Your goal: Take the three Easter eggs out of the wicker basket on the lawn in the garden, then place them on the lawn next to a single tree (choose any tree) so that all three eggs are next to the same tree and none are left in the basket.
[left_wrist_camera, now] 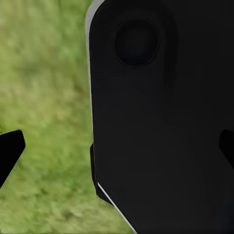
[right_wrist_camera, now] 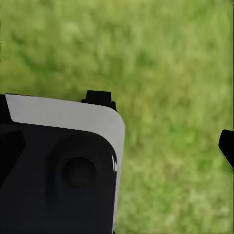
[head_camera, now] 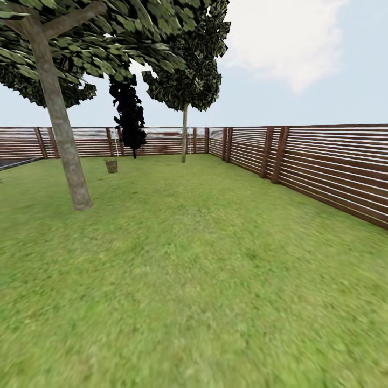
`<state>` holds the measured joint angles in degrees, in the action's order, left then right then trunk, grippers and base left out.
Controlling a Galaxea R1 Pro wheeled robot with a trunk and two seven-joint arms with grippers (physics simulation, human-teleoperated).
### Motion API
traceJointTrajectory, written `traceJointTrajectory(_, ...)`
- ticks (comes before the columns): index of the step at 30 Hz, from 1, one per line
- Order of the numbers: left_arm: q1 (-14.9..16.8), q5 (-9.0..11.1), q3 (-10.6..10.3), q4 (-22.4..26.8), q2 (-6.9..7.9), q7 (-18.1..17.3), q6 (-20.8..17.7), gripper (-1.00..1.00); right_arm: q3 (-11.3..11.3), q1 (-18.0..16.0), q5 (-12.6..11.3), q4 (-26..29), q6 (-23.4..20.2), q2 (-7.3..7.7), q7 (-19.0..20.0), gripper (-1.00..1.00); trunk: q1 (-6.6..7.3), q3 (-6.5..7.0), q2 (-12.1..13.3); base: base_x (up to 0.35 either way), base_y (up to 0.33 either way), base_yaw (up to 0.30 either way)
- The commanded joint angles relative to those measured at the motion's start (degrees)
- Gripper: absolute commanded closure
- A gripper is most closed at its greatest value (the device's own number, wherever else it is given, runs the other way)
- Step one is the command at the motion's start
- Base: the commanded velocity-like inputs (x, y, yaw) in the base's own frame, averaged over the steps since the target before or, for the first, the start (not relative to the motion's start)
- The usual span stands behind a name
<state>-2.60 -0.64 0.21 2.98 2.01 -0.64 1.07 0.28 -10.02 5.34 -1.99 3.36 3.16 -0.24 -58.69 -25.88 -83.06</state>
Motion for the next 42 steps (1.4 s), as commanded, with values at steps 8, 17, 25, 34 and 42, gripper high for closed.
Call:
traceJointTrajectory(8, -0.04, -0.07, 0.02, 0.1, -0.01, -0.08, 0.08, -1.0, -0.02, -0.09, 0.55, -0.21, 0.34, 0.01, -0.02, -1.0, -0.04, -0.05, -0.02, 0.339, 0.0, 0.0)
traceJointTrajectory(17, -0.04, -0.11, 0.01, 0.1, -0.04, -0.12, 0.08, -1.0, -0.02, -0.09, 0.55, -0.21, 0.34, 0.01, -0.02, -1.0, -0.04, -0.05, -0.02, 0.339, 0.0, 0.0)
traceJointTrajectory(25, -0.04, -0.09, 0.05, 0.1, -0.07, -0.15, -0.07, -1.0, -0.02, -0.09, 0.55, -0.21, 0.34, 0.01, -0.02, -1.0, -0.04, -0.05, -0.02, 0.339, 0.0, 0.0)
traceJointTrajectory(34, -0.04, -0.07, 0.05, 0.1, 0.0, -0.12, -0.18, -1.0, 0.07, -0.09, 0.63, -0.21, 0.34, 0.01, -0.04, -1.0, -0.04, -0.05, -0.02, 0.339, 0.0, 0.0)
traceJointTrajectory(42, 0.04, 5.36, 0.06, 8.37, 0.21, 0.28, -9.13, -1.0, 0.31, -0.09, 1.43, 0.24, -0.11, -0.11, -0.37, -1.0, -0.04, -0.05, -0.02, 0.342, 0.0, 0.0)
